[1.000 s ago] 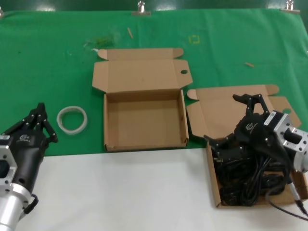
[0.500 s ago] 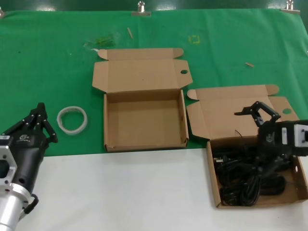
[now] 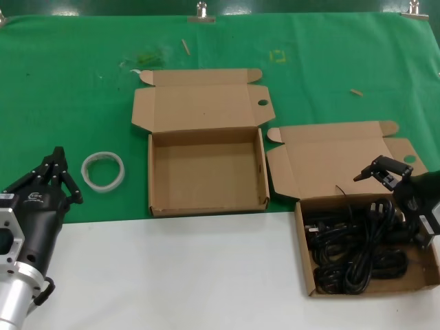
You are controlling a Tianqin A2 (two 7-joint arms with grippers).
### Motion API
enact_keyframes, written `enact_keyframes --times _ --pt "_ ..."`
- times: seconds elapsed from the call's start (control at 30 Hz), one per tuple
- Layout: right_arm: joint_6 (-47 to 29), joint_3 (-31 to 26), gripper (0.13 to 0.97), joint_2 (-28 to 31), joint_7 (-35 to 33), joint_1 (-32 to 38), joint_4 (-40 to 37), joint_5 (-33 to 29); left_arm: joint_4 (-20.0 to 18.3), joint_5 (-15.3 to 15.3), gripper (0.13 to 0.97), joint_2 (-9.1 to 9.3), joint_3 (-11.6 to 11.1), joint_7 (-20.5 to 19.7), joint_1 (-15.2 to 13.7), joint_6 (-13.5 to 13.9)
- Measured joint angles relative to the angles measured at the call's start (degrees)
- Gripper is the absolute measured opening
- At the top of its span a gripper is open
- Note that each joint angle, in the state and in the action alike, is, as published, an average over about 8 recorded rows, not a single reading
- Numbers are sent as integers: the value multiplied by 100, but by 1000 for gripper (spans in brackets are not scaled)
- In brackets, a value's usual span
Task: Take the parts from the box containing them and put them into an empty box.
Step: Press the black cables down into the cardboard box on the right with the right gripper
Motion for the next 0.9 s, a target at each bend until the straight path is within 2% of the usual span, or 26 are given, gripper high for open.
enact_keyframes --times 0.27,0.63,0.9 --pt "-136 -169 966 -188 -664 335 -279 -223 0 1 140 0 0 1 0 0" --pt "-561 -193 966 -6 -494 66 481 -123 0 1 140 0 0 2 0 0" --pt "-559 -235 966 79 -811 -68 450 -214 0 1 140 0 0 2 0 0"
